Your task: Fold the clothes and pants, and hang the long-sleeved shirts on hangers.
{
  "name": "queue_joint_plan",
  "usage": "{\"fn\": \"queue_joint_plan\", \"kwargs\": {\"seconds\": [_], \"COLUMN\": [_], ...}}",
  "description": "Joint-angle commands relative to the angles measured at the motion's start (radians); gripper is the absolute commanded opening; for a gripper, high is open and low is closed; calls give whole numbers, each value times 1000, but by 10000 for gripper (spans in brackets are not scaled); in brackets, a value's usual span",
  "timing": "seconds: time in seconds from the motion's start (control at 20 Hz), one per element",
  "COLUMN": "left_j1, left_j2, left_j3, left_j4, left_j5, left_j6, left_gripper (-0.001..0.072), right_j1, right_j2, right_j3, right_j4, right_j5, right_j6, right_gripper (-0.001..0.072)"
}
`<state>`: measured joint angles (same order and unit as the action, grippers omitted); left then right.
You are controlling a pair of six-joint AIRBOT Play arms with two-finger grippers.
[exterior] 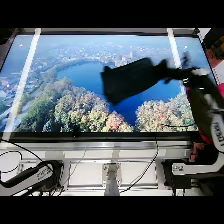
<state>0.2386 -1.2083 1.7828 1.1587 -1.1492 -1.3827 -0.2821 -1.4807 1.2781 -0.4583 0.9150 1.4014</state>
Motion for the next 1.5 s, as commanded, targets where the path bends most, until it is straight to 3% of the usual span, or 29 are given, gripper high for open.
{"fn": "queue_joint_plan", "kwargs": {"seconds": [0.0, 0.2, 0.4, 0.65, 0.7, 0.75, 0.8, 0.9, 1.05, 1.15, 1.45], "left_j1": [0, 0, 0, 0, 0, 0, 0, 0, 0, 0, 0], "left_j2": [1, 1, 0, 0, 0, 0, 0, 0, 0, 0, 0], "left_j3": [0, 0, 0, 0, 0, 0, 0, 0, 0, 0, 0], "left_j4": [0, 0, 0, 0, 0, 0, 0, 0, 0, 0, 0], "left_j5": [0, 0, 0, 0, 0, 0, 0, 0, 0, 0, 0], "left_j6": [0, 0, 0, 0, 0, 0, 0, 0, 0, 0, 0], "left_gripper": [30, 30, 31, 31, 30, 30, 30, 31, 31, 31, 31], "right_j1": [-284, -654, -990, -1014, -1014, -1015, -1015, -1014, -988, -906, -601], "right_j2": [138, 313, 425, 401, 396, 395, 396, 396, 396, 396, 396], "right_j3": [70, 70, 64, -59, -57, -43, -10, 85, 212, 269, 356], "right_j4": [-242, -442, -587, -698, -699, -699, -697, -594, -222, -77, -72], "right_j5": [140, 354, 435, 557, 571, 556, 533, 465, 349, 297, 232], "right_j6": [129, 151, 158, 156, 184, 212, 242, 264, 238, 198, 149], "right_gripper": [26, 25, 26, 47, 220, 491, 666, 670, 655, 655, 655]}}
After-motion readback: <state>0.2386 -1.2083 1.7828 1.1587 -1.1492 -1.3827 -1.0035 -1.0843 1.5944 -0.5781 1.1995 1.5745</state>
